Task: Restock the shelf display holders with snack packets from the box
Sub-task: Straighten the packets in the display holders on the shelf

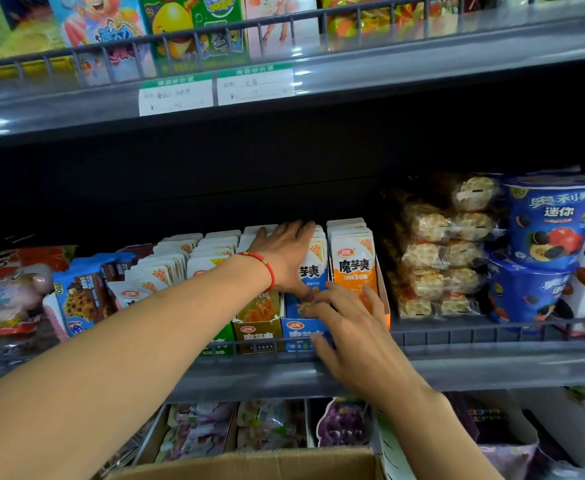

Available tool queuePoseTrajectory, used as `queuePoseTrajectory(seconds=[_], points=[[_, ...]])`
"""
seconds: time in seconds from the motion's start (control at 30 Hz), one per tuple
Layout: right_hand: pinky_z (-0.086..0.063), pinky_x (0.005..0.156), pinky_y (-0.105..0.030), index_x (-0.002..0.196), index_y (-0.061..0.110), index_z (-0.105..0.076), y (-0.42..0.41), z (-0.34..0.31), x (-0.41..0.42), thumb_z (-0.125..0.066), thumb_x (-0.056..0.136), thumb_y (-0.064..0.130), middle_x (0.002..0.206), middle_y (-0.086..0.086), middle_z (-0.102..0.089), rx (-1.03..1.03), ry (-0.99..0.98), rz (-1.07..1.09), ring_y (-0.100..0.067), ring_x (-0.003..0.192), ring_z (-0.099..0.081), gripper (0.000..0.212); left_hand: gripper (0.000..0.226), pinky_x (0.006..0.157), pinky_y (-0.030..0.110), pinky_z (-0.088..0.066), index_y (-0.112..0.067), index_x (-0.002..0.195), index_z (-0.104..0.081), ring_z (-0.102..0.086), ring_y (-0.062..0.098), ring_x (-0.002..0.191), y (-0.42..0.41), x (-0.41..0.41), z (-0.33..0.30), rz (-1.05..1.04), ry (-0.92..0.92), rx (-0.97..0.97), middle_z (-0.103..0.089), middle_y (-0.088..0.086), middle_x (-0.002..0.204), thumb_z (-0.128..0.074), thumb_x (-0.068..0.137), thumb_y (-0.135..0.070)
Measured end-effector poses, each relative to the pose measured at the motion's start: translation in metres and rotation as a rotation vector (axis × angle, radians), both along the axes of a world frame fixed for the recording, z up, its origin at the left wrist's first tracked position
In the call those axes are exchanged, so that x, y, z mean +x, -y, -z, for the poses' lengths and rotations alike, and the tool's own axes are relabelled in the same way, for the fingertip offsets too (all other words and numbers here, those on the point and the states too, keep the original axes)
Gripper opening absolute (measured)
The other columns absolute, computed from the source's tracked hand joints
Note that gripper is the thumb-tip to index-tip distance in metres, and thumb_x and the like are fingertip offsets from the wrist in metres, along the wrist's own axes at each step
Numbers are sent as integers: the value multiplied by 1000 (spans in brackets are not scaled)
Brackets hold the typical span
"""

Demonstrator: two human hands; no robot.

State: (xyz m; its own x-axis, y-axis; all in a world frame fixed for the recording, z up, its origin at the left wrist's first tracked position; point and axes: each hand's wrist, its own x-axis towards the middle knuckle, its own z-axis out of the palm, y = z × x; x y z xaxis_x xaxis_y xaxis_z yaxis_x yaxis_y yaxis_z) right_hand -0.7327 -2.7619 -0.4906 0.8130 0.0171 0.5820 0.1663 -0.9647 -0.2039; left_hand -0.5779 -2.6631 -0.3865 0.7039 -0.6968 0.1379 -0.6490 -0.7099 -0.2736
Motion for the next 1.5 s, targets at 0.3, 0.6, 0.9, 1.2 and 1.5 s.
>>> queuePoseTrajectory(seconds=[0.3, 0.6, 0.9, 1.2, 1.5], points=[[-7, 128, -48, 151, 20, -44, 5, -11, 8, -56, 100, 43, 162, -1, -33, 30, 6, 52, -17, 153, -23, 58, 138, 120, 60, -22, -21, 161, 4, -17, 28, 154, -11, -2, 1, 33, 44, -9, -12, 5, 168, -74, 63, -78], [-3, 128, -46, 162, 14, -15, -5, -34, 38, -36, 105, 50, 169, -12, -15, 14, -42, 178, -26, 158, -6, 70, 129, 123, 56, -19, -8, 160, -4, -17, 28, 153, -30, -13, -5, -44, 44, -40, -17, 10, 166, -70, 71, -74], [-4, 128, -47, 159, 10, -25, -6, -42, 47, -49, 102, 37, 167, -9, -26, -36, -22, 242, -23, 158, -13, 67, 105, 123, 57, -17, -8, 157, -21, -17, 27, 153, -31, -18, 7, -123, 55, -142, -24, 9, 164, -74, 80, -55], [-8, 129, -45, 158, 9, -27, -2, -41, 47, -55, 98, 26, 168, -13, -20, -33, 7, 205, -26, 157, -14, 68, 115, 124, 59, -11, -14, 160, -14, -11, 25, 155, -41, -13, 0, -84, 18, -191, -17, 5, 168, -68, 77, -71], [-26, 124, -44, 145, 8, -48, -5, -40, 28, -65, 94, 21, 151, -11, -48, 12, 87, 184, -27, 144, -41, 55, 81, 122, 52, -26, -16, 156, -31, -30, 24, 149, -95, -32, -9, -29, 64, -336, -35, 6, 161, -53, 93, -62]])
